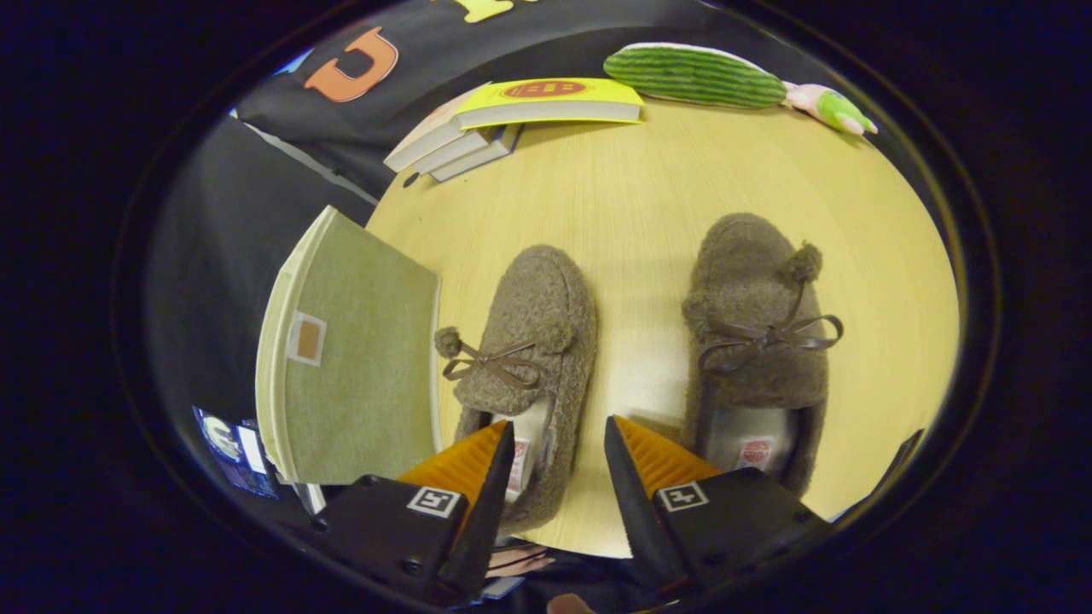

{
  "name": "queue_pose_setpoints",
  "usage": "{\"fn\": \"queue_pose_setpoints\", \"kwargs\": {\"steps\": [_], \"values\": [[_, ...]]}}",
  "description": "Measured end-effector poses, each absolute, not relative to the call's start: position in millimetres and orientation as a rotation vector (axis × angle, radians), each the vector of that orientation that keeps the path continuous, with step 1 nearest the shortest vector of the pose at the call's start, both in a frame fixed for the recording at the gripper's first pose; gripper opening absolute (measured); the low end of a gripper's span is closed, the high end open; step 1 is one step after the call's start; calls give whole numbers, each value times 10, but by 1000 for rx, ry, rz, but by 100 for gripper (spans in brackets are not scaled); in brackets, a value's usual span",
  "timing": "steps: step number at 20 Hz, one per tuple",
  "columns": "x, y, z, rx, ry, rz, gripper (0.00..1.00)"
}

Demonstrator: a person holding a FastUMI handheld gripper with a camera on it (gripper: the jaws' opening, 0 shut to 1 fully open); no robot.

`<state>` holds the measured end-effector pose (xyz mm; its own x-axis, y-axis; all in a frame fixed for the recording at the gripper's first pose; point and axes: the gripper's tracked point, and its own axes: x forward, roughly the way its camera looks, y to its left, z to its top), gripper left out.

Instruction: Open the storage box then place both shoes into the box .Put the left shoe in first, then the right shoe, with the right side of both shoes facing outward in a uniform manner.

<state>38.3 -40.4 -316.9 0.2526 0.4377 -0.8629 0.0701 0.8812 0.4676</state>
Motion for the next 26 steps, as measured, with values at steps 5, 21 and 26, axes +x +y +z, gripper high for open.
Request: {"fn": "queue_pose_setpoints", "kwargs": {"steps": [5, 21, 26], "values": [[363, -319, -3270, 584, 1389, 235, 32], [197, -265, -1766, 849, 1193, 250, 6], [165, 221, -815, 786, 1064, 356, 6]]}}
